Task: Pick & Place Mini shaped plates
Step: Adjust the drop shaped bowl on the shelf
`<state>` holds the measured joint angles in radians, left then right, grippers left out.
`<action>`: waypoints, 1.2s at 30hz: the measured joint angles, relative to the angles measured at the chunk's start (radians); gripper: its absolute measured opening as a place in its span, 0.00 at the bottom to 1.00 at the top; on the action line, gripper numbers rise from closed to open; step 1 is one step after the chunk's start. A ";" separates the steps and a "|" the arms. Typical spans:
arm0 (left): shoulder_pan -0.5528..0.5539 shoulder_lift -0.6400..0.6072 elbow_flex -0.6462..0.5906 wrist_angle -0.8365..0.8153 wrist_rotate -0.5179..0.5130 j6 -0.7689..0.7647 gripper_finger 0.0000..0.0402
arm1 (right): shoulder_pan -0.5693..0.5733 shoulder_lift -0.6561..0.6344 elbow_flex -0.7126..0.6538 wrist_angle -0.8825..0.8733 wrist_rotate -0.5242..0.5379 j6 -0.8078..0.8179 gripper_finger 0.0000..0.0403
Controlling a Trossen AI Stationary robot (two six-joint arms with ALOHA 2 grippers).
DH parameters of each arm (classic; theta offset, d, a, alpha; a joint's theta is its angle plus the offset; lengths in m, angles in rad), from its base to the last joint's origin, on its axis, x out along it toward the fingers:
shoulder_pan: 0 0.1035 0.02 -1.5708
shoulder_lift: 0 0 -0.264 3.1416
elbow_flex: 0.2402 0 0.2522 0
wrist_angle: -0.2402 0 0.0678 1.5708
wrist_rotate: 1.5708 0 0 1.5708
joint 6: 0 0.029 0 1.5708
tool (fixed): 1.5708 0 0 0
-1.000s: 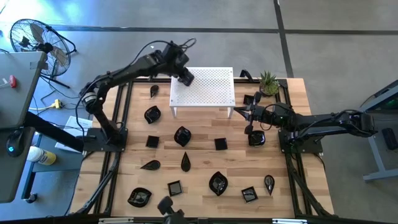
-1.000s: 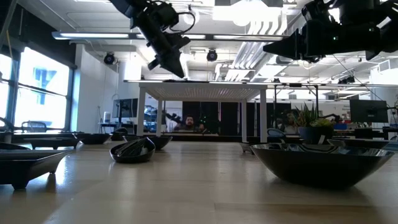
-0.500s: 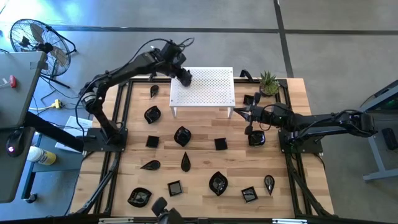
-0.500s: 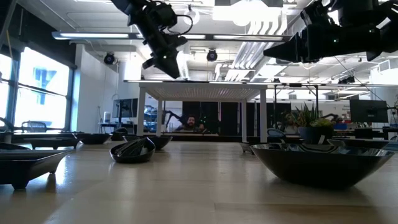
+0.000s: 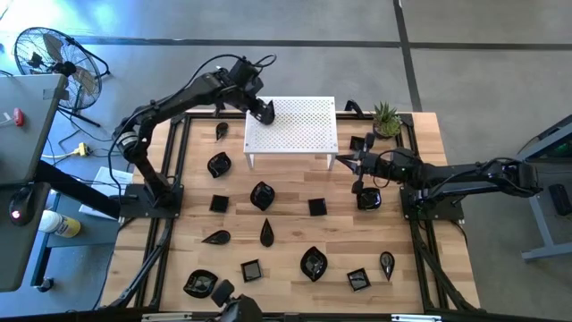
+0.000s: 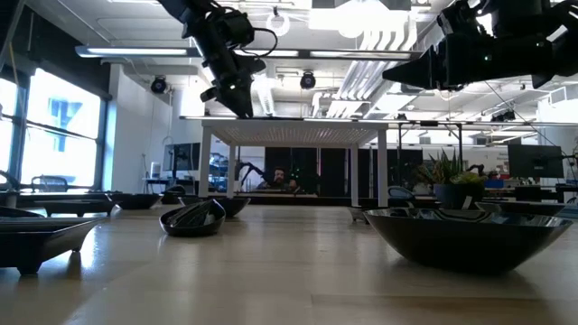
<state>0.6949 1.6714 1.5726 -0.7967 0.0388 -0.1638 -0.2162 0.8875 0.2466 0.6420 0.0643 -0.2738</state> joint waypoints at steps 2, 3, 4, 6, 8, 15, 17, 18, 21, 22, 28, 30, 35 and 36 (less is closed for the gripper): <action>0.000 0.000 0.000 0.000 0.010 0.028 0.25 | 0.000 0.000 0.000 0.000 0.000 0.000 0.01; 0.000 0.000 0.000 0.000 0.015 0.037 0.25 | 0.000 0.000 0.000 -0.001 0.000 0.000 0.01; 0.000 0.001 0.000 0.001 0.016 0.043 0.25 | 0.000 0.000 0.000 0.000 0.000 0.000 0.01; -0.001 0.017 0.000 0.011 0.003 0.053 0.25 | 0.000 0.000 0.000 0.001 0.000 0.001 0.01; 0.006 0.034 -0.001 0.004 -0.001 0.055 0.25 | 0.000 0.000 0.000 0.006 -0.002 0.001 0.00; 0.049 0.070 -0.001 0.011 0.069 0.095 0.25 | 0.000 0.000 0.000 0.006 -0.007 0.003 0.01; 0.047 0.069 -0.001 0.014 0.051 0.109 0.25 | 0.000 0.000 0.000 0.006 -0.007 0.003 0.01; 0.044 0.069 -0.001 0.017 0.048 0.111 0.25 | 0.000 0.000 0.000 0.006 -0.007 0.003 0.01; 0.044 0.069 -0.001 0.017 0.058 0.110 0.24 | 0.000 0.000 0.000 0.006 -0.007 0.002 0.00; 0.044 0.069 -0.001 0.015 0.058 0.110 0.23 | 0.000 0.000 0.000 0.006 -0.007 0.002 0.01; 0.045 0.069 -0.001 0.012 0.058 0.128 0.12 | 0.000 0.000 0.000 0.006 -0.007 0.002 0.01; 0.044 0.069 -0.001 0.010 0.060 0.129 0.07 | 0.000 0.000 0.000 0.006 -0.007 0.002 0.01; 0.044 0.069 -0.001 0.009 0.085 0.075 0.01 | 0.000 0.000 0.000 0.006 -0.005 0.000 0.01; 0.044 0.068 -0.001 0.007 0.085 0.061 0.01 | 0.000 0.000 0.000 0.006 -0.003 0.000 0.01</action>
<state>0.7391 1.7397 1.5715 -0.7896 0.1241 -0.1028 -0.2164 0.8875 0.2466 0.6483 0.0608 -0.2741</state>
